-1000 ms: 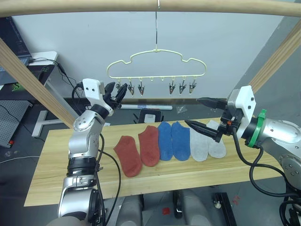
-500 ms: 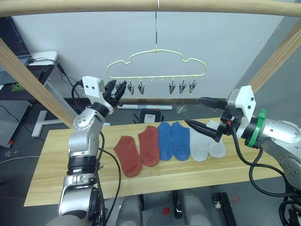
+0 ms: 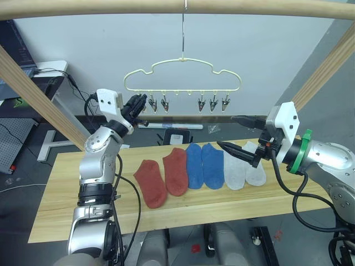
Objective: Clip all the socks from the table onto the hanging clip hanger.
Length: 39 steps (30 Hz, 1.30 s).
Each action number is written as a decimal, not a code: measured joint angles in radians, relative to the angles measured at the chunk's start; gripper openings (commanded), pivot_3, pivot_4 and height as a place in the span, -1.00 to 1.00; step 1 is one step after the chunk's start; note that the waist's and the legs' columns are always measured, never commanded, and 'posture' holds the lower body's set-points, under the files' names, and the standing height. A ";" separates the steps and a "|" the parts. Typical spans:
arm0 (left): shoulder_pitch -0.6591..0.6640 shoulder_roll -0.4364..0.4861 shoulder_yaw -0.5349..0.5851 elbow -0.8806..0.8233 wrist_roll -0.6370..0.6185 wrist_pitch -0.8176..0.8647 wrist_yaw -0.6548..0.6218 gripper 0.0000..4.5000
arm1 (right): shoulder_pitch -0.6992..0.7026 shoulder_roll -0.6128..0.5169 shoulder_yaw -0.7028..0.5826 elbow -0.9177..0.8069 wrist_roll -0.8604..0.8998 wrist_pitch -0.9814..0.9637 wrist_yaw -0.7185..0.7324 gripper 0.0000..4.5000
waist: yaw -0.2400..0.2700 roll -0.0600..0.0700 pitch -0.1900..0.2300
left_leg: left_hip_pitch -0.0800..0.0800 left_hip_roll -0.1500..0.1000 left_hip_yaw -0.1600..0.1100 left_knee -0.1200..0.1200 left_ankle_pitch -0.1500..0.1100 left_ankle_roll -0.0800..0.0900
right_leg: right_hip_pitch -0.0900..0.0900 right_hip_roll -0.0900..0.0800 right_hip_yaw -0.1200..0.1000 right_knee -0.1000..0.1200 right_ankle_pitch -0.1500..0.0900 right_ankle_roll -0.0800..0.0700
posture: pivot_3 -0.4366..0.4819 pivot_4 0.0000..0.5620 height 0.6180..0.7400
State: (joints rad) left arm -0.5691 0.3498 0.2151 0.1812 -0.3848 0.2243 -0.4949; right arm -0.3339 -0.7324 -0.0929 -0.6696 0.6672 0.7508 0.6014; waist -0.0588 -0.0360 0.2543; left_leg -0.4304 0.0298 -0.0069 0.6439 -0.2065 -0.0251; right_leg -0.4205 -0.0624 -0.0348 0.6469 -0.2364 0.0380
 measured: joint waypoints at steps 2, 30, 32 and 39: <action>0.013 0.016 0.001 -0.032 -0.015 0.034 -0.008 -0.88 | 0.007 -0.003 0.007 0.000 -0.020 0.000 -0.011 0.84 | -0.001 0.000 0.000 | 0.000 0.000 0.000 0.000 0.000 0.000 | 0.000 0.000 0.000 0.000 0.000 0.000 | -0.51 -0.06 1.00; 0.044 0.113 0.029 -0.224 -0.168 0.320 -0.056 -0.89 | 0.107 0.126 0.069 0.190 -0.350 0.129 -0.342 0.84 | 0.000 0.003 0.053 | -0.001 0.001 0.000 0.000 0.000 0.000 | -0.002 0.000 0.002 0.000 0.000 0.000 | -0.45 0.28 1.00; 0.048 0.113 0.028 -0.243 -0.168 0.331 -0.051 -0.89 | 0.106 0.172 0.068 0.265 -0.392 0.094 -0.381 0.84 | 0.000 0.004 0.057 | -0.001 0.001 0.000 -0.001 0.000 0.000 | -0.003 0.001 0.002 0.000 0.000 0.000 | -0.44 0.30 1.00; 0.067 0.113 0.028 -0.307 -0.171 0.355 -0.039 -0.89 | 0.098 0.266 0.069 0.518 -0.493 -0.087 -0.429 0.84 | 0.000 0.007 0.077 | -0.002 0.001 0.001 -0.001 0.000 0.000 | -0.004 0.001 0.002 0.000 0.000 0.000 | -0.35 0.36 1.00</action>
State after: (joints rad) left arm -0.5021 0.4624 0.2428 -0.1262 -0.5556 0.5796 -0.5335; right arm -0.2358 -0.4663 -0.0243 -0.1516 0.1737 0.6638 0.1726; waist -0.0584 -0.0292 0.3314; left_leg -0.4321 0.0305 -0.0060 0.6428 -0.2064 -0.0251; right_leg -0.4240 -0.0615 -0.0324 0.6473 -0.2367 0.0379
